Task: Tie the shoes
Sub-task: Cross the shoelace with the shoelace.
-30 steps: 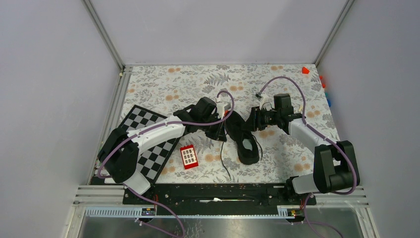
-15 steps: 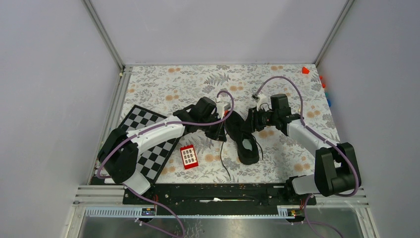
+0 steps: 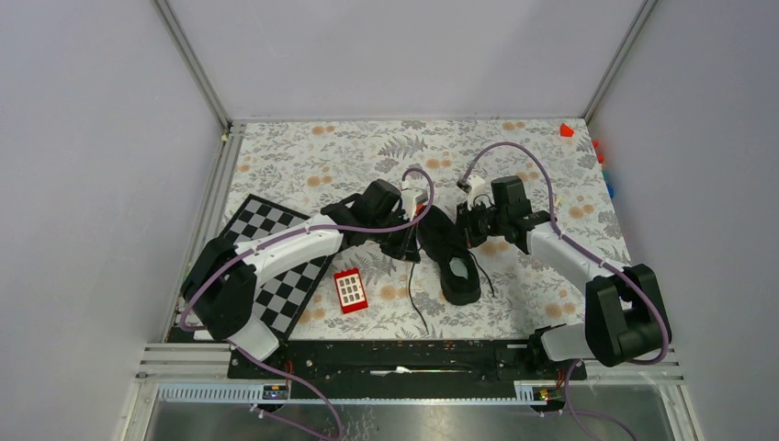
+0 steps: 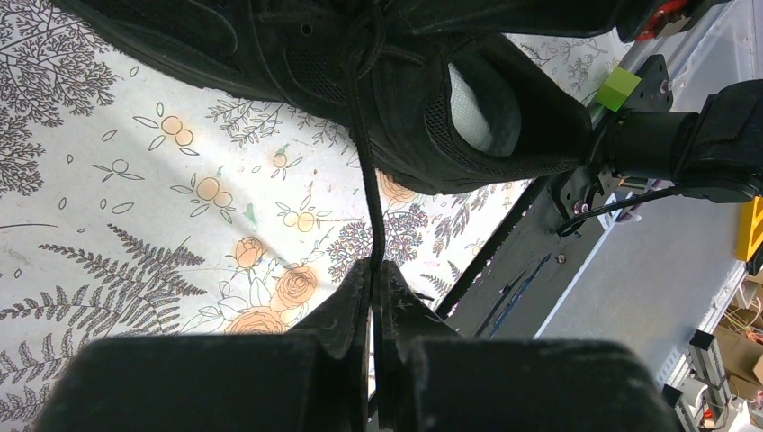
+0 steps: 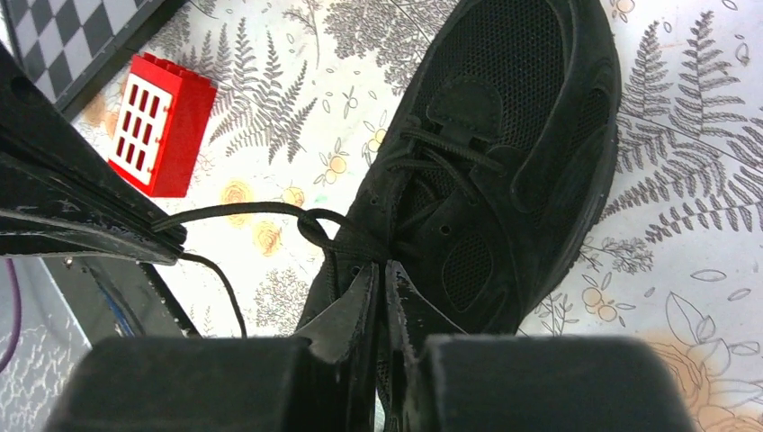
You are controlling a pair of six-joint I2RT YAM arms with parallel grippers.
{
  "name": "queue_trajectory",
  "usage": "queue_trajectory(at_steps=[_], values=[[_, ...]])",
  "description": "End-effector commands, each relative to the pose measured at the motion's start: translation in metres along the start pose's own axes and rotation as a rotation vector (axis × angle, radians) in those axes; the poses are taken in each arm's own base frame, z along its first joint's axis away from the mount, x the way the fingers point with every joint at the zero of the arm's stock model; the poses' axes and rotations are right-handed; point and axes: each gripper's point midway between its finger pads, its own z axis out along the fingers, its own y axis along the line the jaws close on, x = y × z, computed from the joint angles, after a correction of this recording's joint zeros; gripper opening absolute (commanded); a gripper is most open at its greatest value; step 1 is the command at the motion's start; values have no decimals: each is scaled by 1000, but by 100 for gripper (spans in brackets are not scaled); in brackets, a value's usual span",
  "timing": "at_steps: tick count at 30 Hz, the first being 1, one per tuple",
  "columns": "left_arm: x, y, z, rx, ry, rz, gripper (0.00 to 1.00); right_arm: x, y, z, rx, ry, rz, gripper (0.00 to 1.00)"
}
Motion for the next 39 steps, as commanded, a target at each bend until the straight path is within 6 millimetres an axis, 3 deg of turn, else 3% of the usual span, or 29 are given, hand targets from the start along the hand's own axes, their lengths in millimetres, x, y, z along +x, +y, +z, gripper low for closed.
queue_trajectory(at_steps=[1,5,12,17,24,28,29,32,39], values=[[-25,-22,-18,50,-81,58,0,-10,0,-8,54,-17,-33,6],[-24,-22,-19,49,-84,57,0,-18,1,-19,95,-91,-51,0],[-25,-24,-18,61,-80,51,0,-31,9,-31,141,-264,-86,0],[-25,-30,-14,75,-74,52,0,-32,0,-43,250,-362,-113,0],[-31,-47,10,112,-82,39,0,-36,-16,-72,422,-572,-77,0],[-39,-47,21,107,-86,21,0,-37,-20,-74,439,-612,-42,0],[-42,-48,21,105,-97,24,0,-37,-19,-72,432,-605,-32,1],[-47,-47,17,92,-121,39,0,-36,-9,-63,367,-547,-11,24],[-48,-39,12,59,-138,24,0,-24,-2,-63,341,-484,30,38]])
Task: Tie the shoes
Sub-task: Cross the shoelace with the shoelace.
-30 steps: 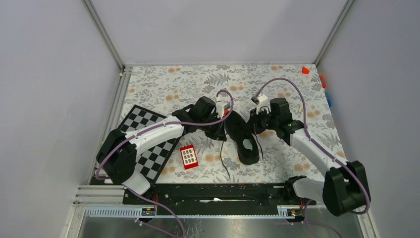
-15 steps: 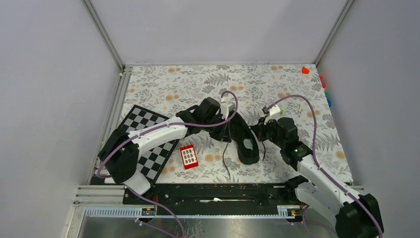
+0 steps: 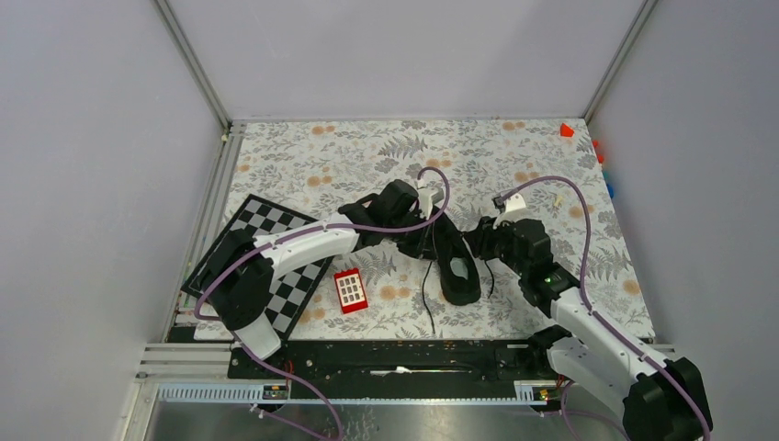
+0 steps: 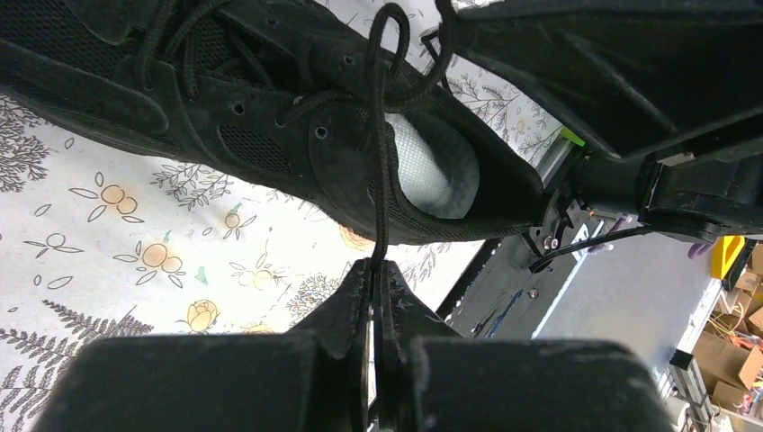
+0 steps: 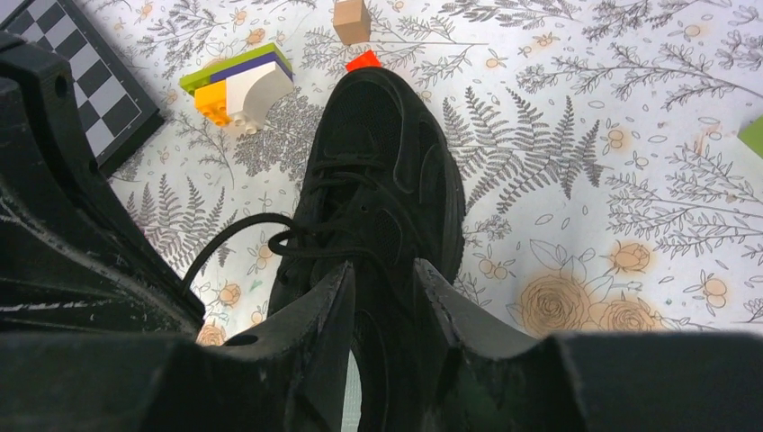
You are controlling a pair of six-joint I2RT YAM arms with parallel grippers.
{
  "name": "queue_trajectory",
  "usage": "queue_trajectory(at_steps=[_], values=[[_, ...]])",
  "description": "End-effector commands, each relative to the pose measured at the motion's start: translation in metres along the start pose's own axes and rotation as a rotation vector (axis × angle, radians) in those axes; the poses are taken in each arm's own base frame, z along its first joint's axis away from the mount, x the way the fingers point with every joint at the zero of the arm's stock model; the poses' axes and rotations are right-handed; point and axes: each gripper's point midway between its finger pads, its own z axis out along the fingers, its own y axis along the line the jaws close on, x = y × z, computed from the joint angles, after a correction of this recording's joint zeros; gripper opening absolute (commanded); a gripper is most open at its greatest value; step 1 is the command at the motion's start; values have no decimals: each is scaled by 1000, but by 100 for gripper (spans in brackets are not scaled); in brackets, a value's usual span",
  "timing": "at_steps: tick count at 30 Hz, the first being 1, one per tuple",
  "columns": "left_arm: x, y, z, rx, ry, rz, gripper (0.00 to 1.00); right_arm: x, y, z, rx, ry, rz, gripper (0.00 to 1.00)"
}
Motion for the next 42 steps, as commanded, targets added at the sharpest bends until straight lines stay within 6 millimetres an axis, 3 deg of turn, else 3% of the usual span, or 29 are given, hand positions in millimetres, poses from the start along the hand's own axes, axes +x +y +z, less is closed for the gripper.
queue_trajectory(at_steps=[1,6,11,15,18,22,24,27,28,32,38,39,42], values=[[-32,-14,-14,19,-114,27,0,-16,10,-9,-27,-16,22,38],[-32,-14,-14,23,-114,26,0,-12,17,-13,-71,17,-3,29],[-28,-15,-15,27,-106,28,0,-17,21,-8,-90,42,-39,30],[-28,-15,-15,28,-105,28,0,-19,23,-5,-105,77,-72,7],[-29,-16,-17,27,-110,32,0,-24,25,-8,-110,68,-86,0],[-30,-16,-18,24,-112,33,0,-31,19,-16,-76,21,-97,3],[-29,-16,-18,27,-110,33,0,-31,10,-17,-27,6,-108,13],[-29,-16,-18,29,-108,33,0,-17,-3,-15,35,50,-110,41],[-29,-17,-18,31,-107,33,0,-10,-6,-14,46,82,-106,42],[-28,-17,-19,32,-106,33,0,7,-11,-10,63,141,-88,45],[-28,-18,-17,40,-101,31,0,5,-12,0,60,121,-100,48],[-28,-18,-17,42,-100,30,0,1,-12,3,60,110,-104,47],[-28,-19,-17,43,-101,32,0,-3,-8,9,39,103,-108,31]])
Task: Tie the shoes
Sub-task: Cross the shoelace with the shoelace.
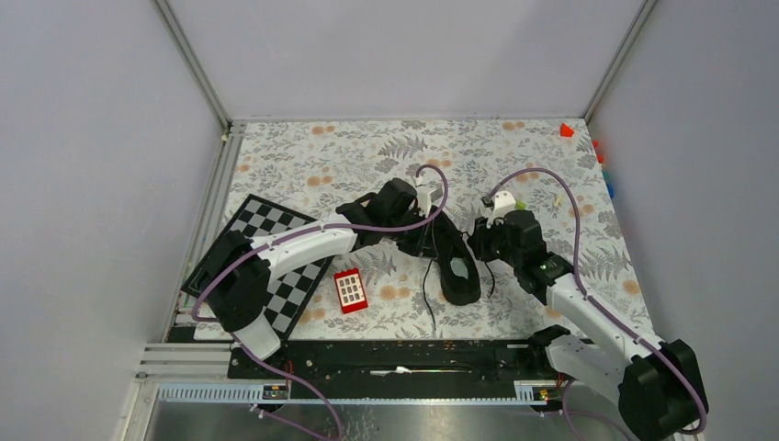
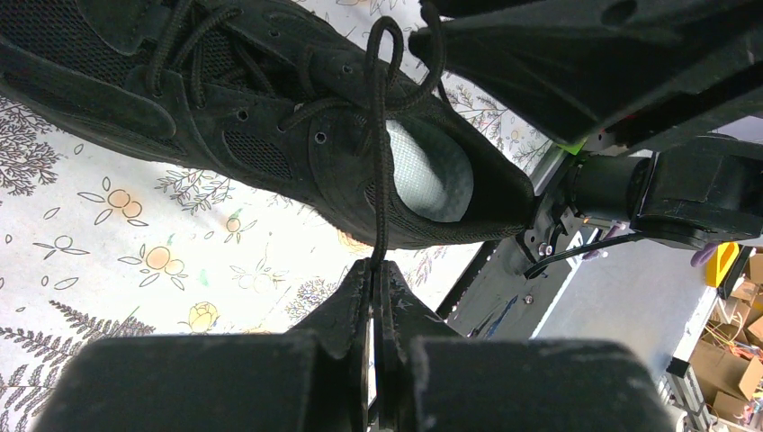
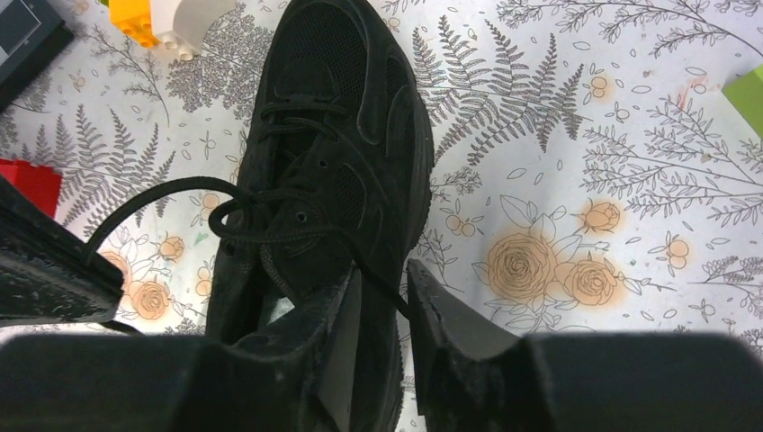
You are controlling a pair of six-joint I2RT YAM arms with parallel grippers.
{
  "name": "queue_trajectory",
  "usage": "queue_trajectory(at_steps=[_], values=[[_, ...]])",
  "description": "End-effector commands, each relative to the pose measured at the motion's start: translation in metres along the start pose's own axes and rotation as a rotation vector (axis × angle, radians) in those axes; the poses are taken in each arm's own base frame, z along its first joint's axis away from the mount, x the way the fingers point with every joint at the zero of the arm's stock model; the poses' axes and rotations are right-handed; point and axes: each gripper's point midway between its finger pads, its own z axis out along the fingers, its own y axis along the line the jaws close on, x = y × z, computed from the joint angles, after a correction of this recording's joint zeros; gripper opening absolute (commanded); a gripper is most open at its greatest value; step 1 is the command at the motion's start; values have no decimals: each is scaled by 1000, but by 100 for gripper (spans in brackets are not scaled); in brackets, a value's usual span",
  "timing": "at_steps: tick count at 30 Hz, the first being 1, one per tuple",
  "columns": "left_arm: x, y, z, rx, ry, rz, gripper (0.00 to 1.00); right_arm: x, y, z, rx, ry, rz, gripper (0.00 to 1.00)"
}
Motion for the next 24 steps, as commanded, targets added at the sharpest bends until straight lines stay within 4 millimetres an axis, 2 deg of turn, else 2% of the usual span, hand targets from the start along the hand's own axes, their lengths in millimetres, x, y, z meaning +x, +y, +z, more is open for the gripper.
queue_trajectory(at_steps=[1,5,6,15,19,24], values=[[-23,-17,-13,49,-77,37,0,-26,6,6,-27,-75,-21,25],[-22,-17,-13,47,-75,37,0,-28,15,3,-73,-74,-16,1],[-21,-16,-13,45,-73,37,0,-28,17,1,-83,-76,-16,0],[-22,-15,-12,43,-74,42,0,-29,37,-27,-155,-18,-38,0],[-23,-17,-14,47,-77,45,0,-29,46,-20,-181,8,-27,0],[-23,-18,-18,44,-79,51,0,-40,45,-8,-163,-29,14,0]])
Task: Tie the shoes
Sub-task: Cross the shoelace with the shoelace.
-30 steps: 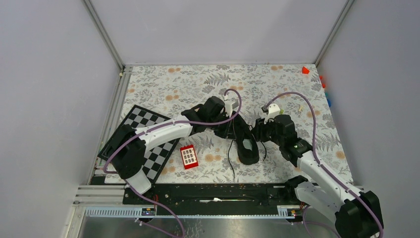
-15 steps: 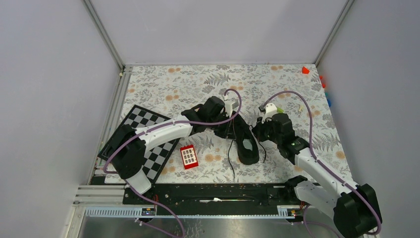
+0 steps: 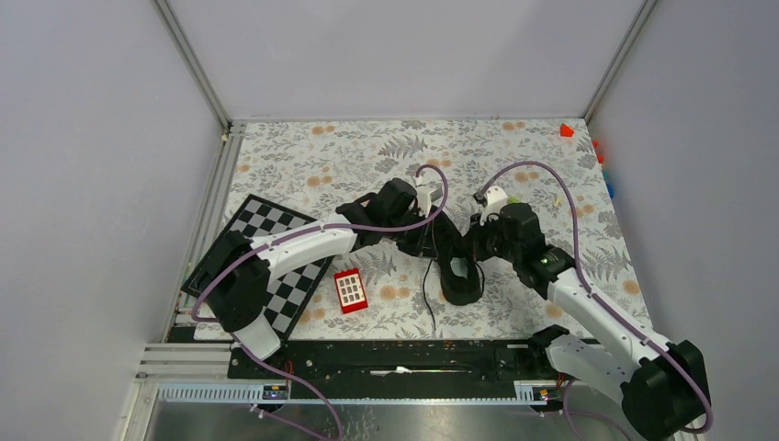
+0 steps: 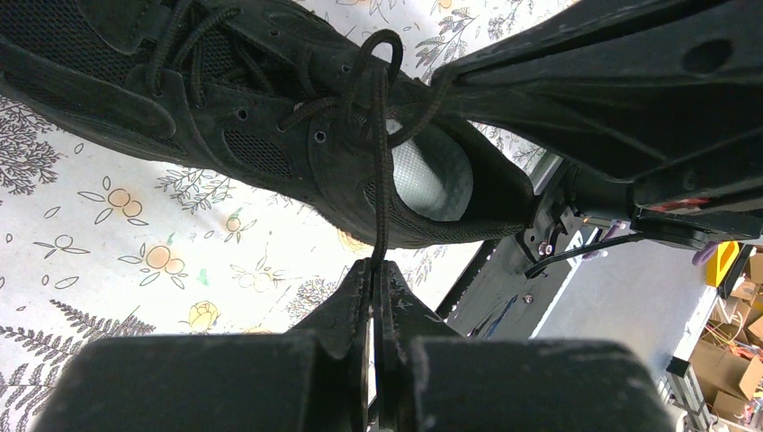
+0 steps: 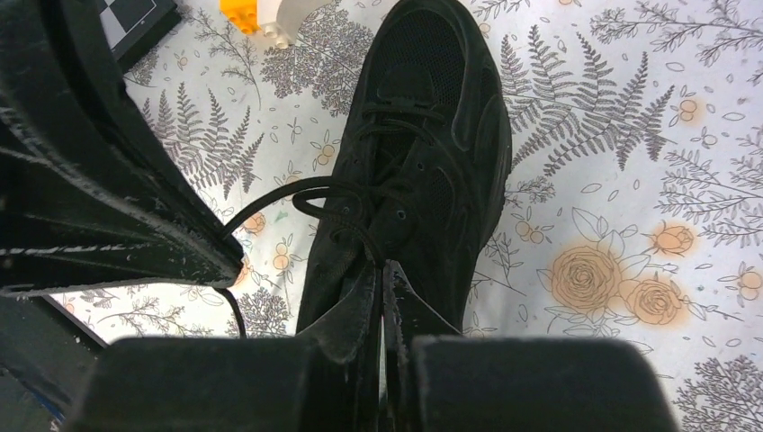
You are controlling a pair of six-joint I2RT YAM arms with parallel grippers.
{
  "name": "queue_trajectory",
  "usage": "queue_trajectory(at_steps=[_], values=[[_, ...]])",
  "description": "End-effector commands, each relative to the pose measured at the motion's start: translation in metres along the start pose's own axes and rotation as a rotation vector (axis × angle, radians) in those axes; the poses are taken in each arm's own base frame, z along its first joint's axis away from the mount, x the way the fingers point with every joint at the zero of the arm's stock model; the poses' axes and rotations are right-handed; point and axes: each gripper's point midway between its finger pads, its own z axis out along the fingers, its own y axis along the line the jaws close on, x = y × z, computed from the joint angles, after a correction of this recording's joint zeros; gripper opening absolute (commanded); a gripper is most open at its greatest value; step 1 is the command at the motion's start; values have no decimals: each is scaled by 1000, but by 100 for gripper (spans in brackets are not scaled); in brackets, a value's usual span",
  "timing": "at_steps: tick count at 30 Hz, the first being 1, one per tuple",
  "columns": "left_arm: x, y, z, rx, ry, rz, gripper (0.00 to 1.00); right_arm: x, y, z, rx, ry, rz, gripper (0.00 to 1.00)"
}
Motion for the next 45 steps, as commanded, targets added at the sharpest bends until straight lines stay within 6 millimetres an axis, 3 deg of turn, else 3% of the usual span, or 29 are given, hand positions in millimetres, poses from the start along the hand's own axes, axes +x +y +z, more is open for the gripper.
queue_trajectory(at_steps=[1,12,23,45], values=[[-23,-18,-18,45,-81,51,0,-28,9,7,-26,-72,28,0],[-23,-19,-21,47,-84,58,0,-41,9,28,-31,-104,77,0],[-29,-24,-26,51,-94,75,0,-26,9,43,-38,-43,98,0],[-44,-22,-33,6,-128,127,0,-16,26,29,-125,-38,134,0]])
